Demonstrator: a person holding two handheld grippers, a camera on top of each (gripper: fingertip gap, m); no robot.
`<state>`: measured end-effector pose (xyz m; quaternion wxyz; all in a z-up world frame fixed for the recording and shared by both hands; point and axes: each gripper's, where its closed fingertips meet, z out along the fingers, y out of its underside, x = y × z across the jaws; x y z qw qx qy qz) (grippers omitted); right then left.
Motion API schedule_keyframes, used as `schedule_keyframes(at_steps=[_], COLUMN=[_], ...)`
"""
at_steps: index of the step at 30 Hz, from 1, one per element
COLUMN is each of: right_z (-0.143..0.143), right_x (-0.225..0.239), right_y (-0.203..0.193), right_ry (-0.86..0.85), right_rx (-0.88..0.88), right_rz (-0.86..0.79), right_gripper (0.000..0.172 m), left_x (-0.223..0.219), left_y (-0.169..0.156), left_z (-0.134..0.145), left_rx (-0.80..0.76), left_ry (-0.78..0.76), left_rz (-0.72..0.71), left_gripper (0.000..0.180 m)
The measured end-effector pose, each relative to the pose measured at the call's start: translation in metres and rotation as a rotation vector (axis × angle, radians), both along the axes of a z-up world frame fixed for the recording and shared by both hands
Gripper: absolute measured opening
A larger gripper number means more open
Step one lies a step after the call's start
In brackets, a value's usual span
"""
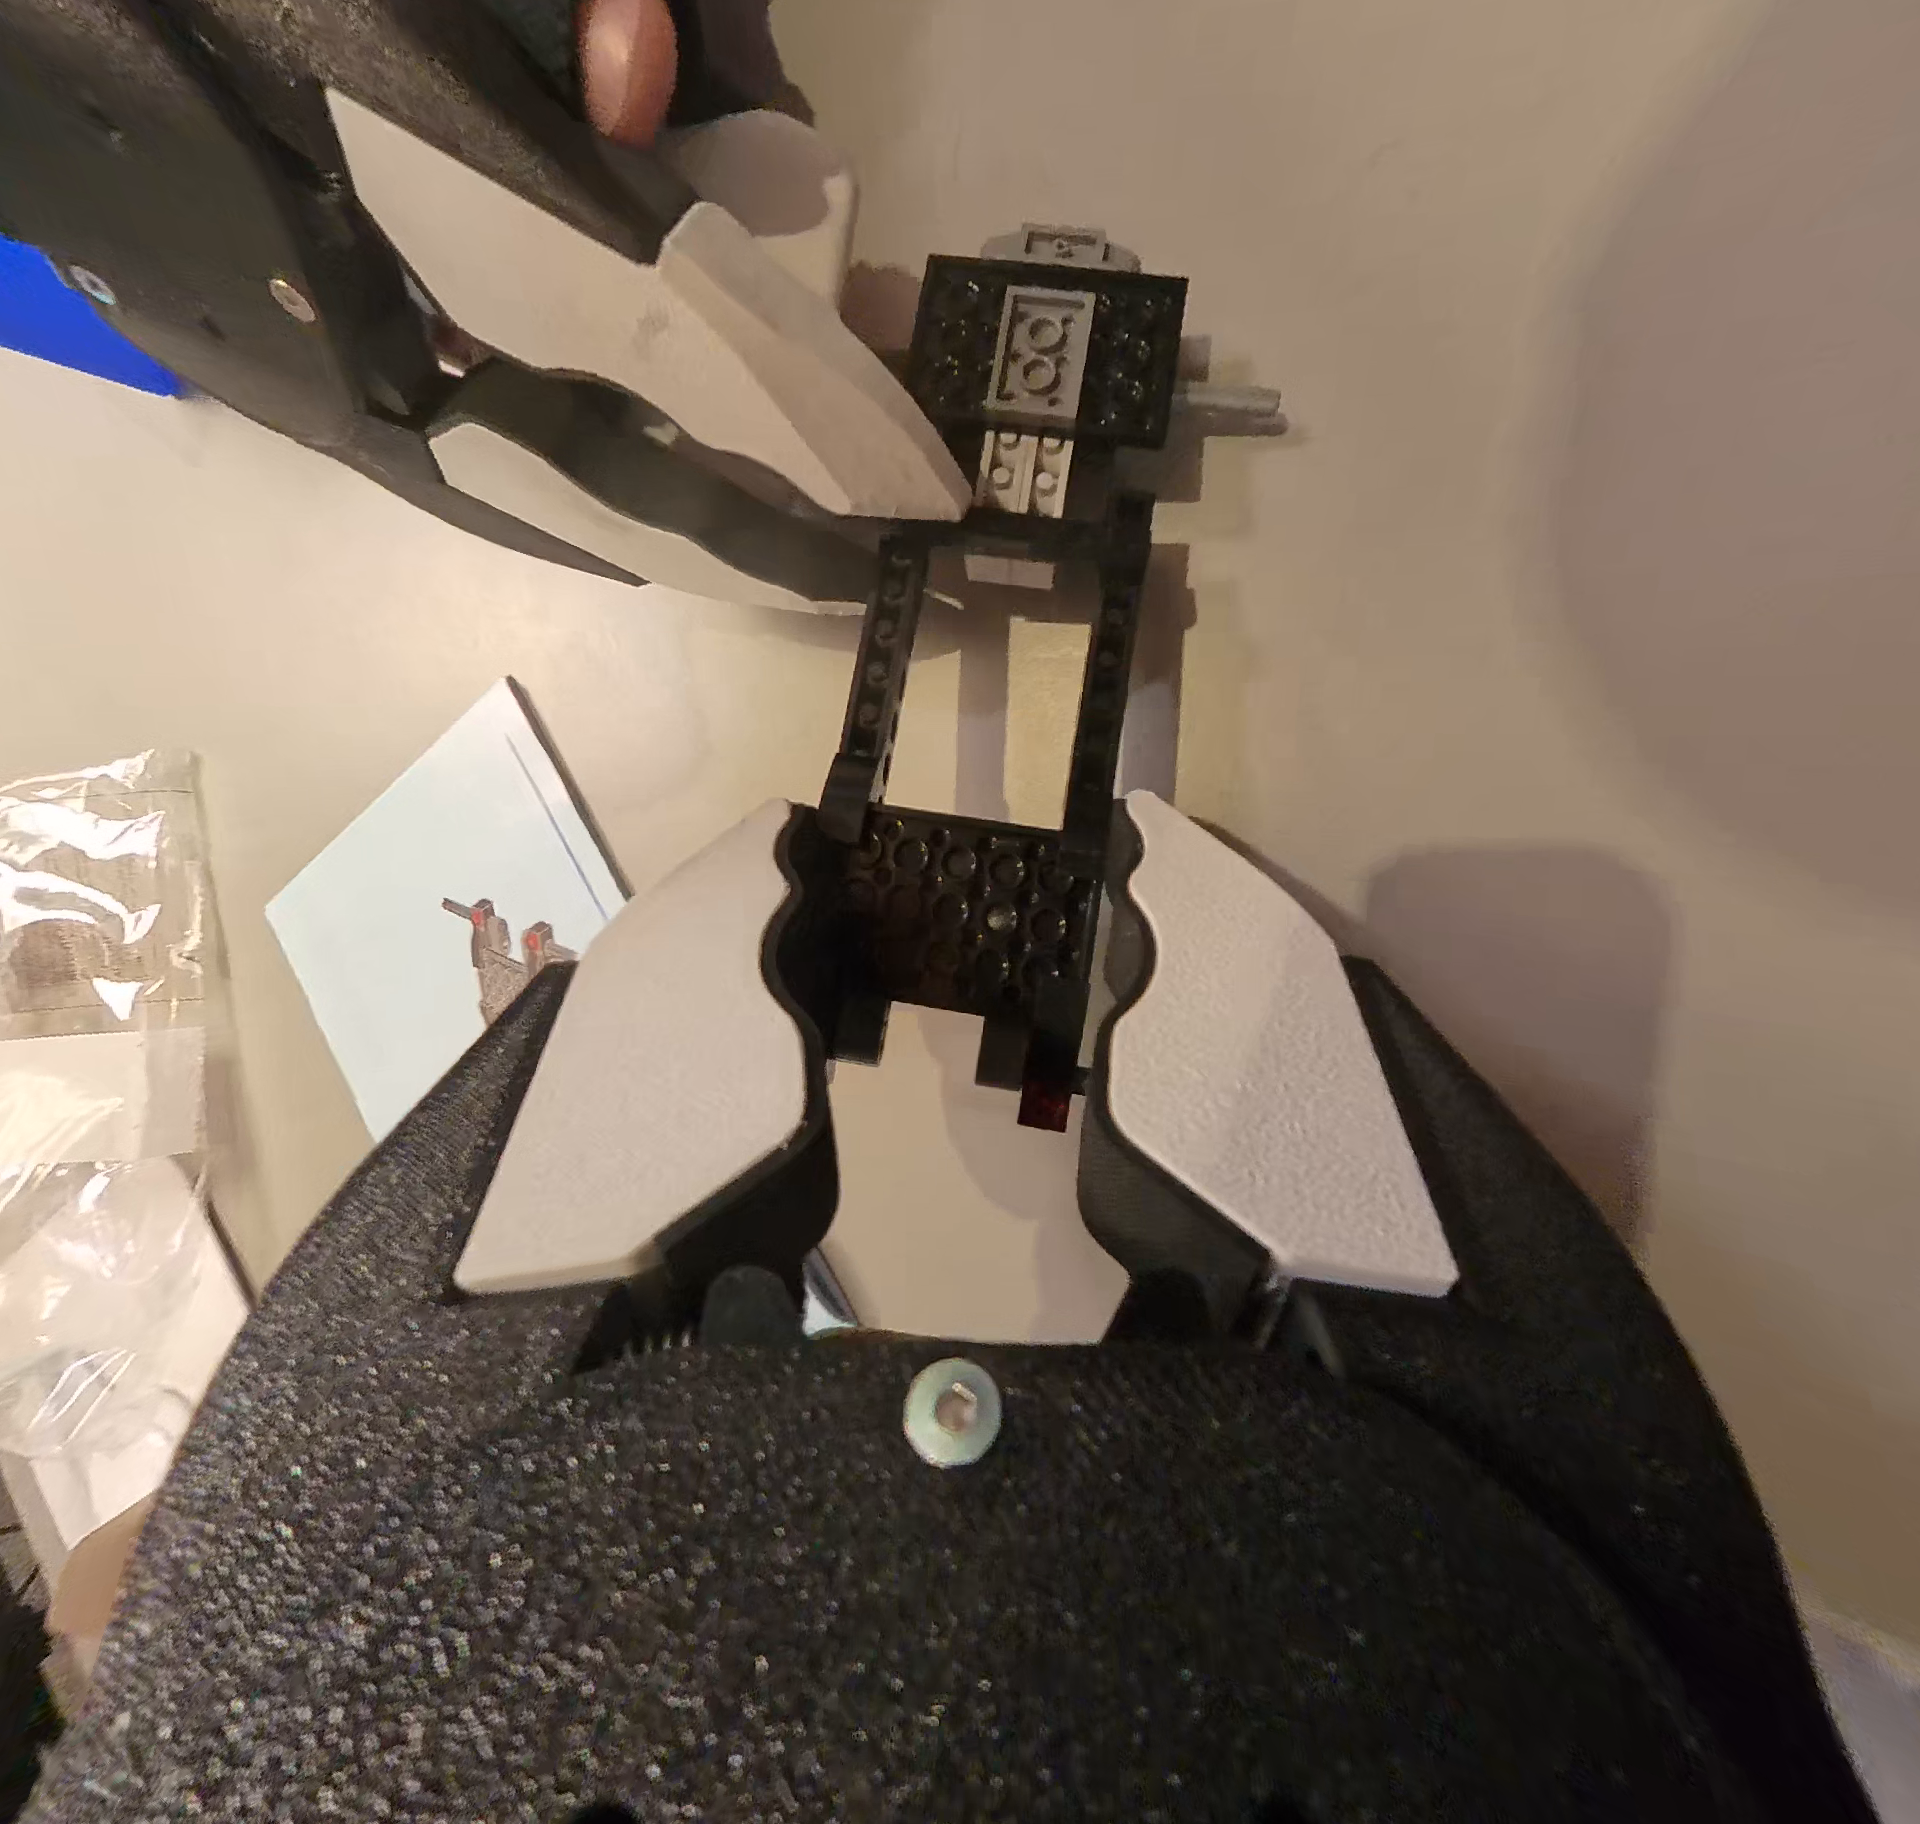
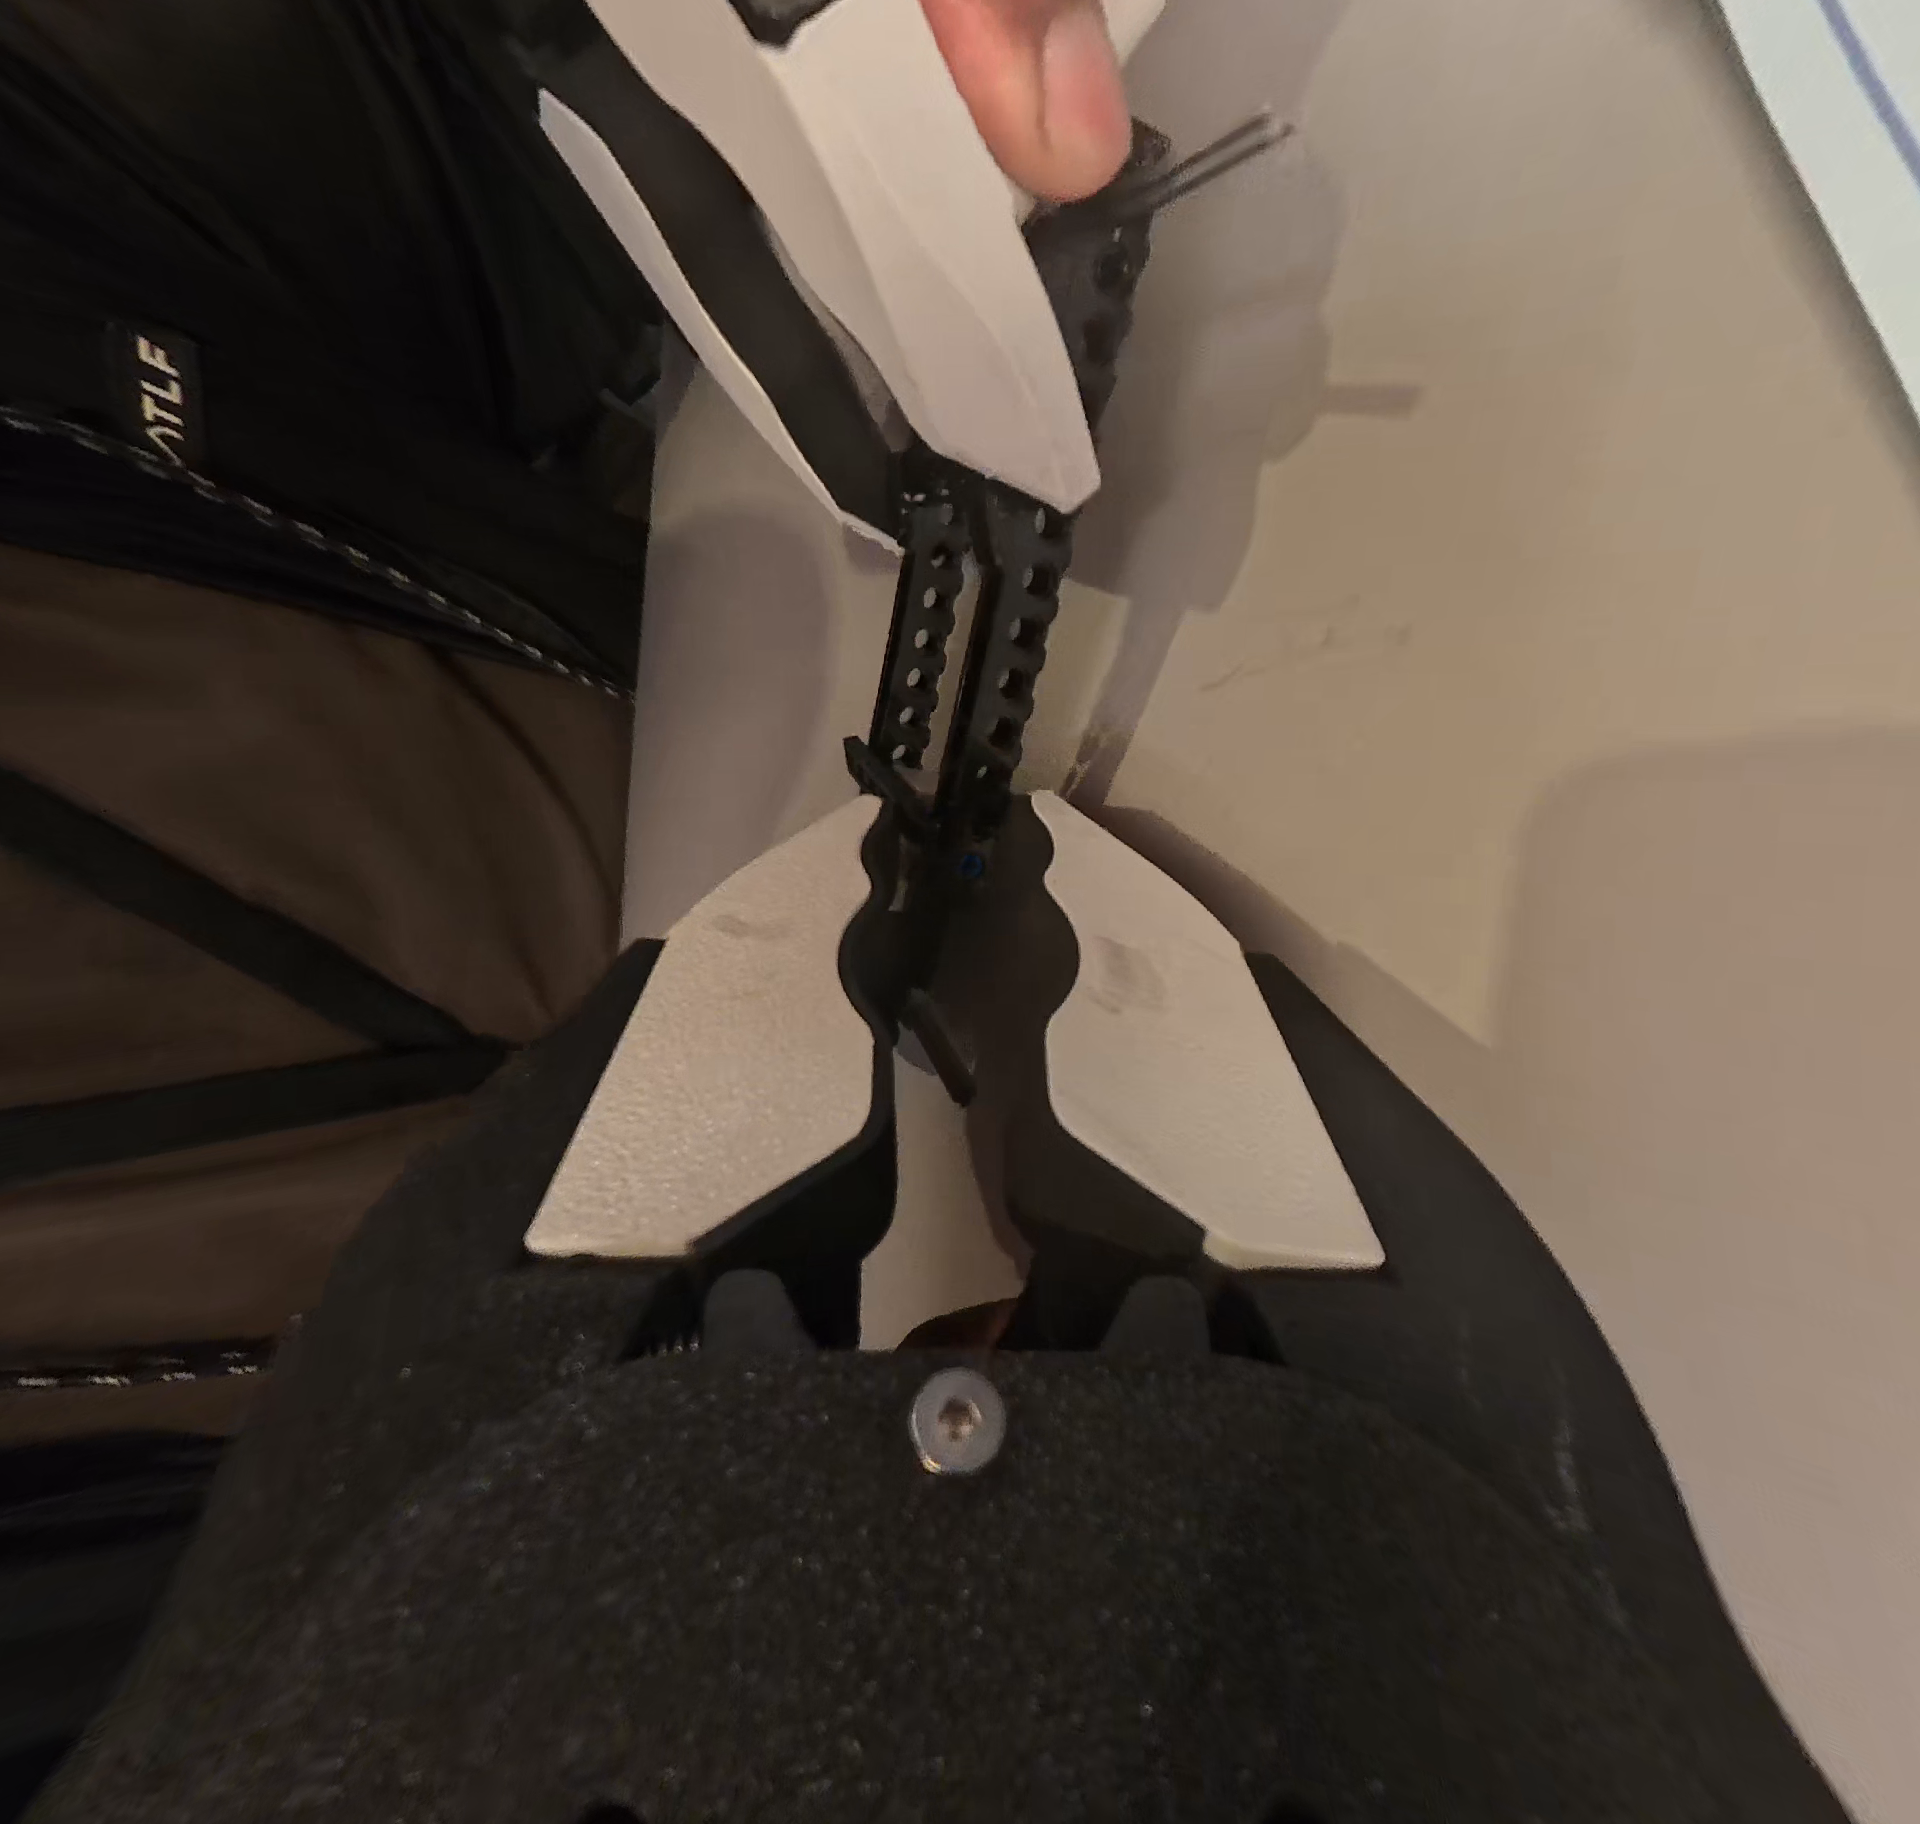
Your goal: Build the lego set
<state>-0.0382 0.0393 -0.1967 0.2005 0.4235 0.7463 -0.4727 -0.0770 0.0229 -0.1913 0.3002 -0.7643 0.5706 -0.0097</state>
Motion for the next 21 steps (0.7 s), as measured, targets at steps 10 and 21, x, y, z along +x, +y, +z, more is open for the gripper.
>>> schedule_keyframes(at_steps=[10,21], right_z=[0.010,0.021], right_x=[-0.002,-0.007], right_y=[-0.001,0.003], right_ry=[0.052,0.149], right_rx=[-0.012,0.011], right_rz=[-0.066,-0.159], right_gripper=[0.018,0.017], left_x=[-0.002,-0.009], left_y=[-0.001,0.002], left_z=[0.014,0.026], left_rx=[0.052,0.137], left_ry=[0.149,0.232], left_rz=[-0.027,0.026], left_gripper=[0.054,0.056])
